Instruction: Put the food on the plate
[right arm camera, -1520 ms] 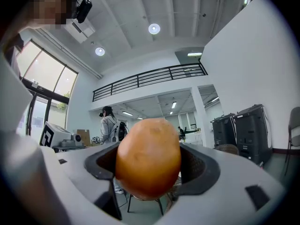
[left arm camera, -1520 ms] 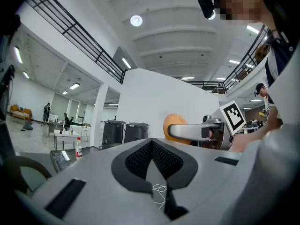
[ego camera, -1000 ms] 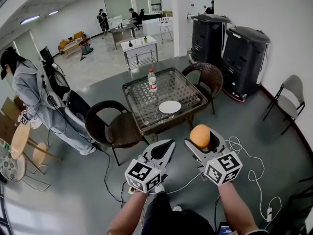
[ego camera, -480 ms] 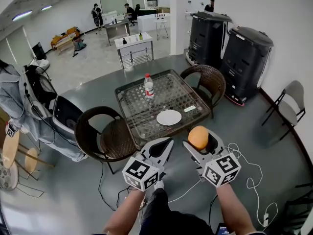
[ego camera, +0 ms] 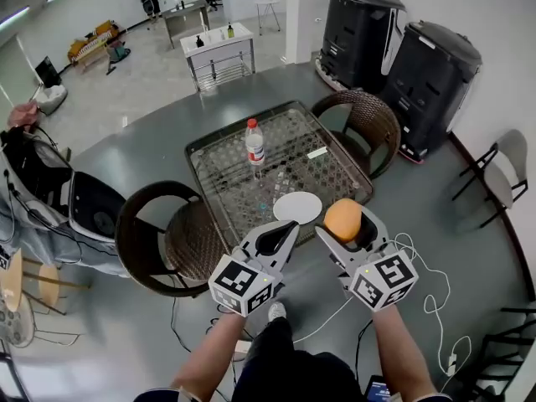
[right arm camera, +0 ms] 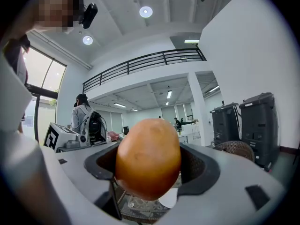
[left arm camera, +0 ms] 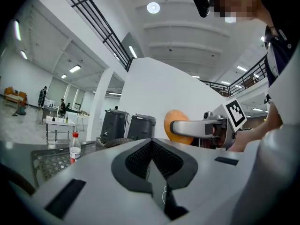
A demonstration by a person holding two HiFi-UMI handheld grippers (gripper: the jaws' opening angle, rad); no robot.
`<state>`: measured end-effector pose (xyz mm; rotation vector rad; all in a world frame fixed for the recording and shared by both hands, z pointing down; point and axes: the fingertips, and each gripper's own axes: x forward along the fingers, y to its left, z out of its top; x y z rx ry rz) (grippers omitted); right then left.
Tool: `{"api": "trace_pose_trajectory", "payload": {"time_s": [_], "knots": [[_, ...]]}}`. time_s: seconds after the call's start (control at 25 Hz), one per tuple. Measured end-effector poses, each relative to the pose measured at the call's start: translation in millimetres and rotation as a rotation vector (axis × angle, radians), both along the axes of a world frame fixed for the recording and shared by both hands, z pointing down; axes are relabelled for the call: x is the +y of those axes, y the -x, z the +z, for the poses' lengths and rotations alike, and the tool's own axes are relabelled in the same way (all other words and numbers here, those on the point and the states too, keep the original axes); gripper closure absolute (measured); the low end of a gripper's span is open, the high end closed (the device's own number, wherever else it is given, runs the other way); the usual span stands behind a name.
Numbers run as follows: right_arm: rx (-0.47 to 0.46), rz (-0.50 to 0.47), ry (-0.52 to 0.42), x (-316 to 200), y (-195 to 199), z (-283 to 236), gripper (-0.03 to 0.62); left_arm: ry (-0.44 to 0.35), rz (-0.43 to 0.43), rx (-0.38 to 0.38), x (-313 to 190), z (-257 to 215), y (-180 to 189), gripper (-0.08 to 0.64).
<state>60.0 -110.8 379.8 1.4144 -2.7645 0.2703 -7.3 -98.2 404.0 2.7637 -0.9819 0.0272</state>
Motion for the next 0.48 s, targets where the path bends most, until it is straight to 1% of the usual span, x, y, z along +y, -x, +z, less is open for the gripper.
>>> {"api": "trace_pose_trajectory", "payload": {"time_s": [0.24, 0.48], "knots": [[0.008, 0.042, 0.028, -63, 2, 10, 0.230, 0.017, 0.016, 0.002, -61, 12, 9, 0.552], [0.012, 0.045, 0.018, -103, 3, 13, 0.230, 0.031, 0.017, -0.007, -96, 20, 16, 0.552]]}}
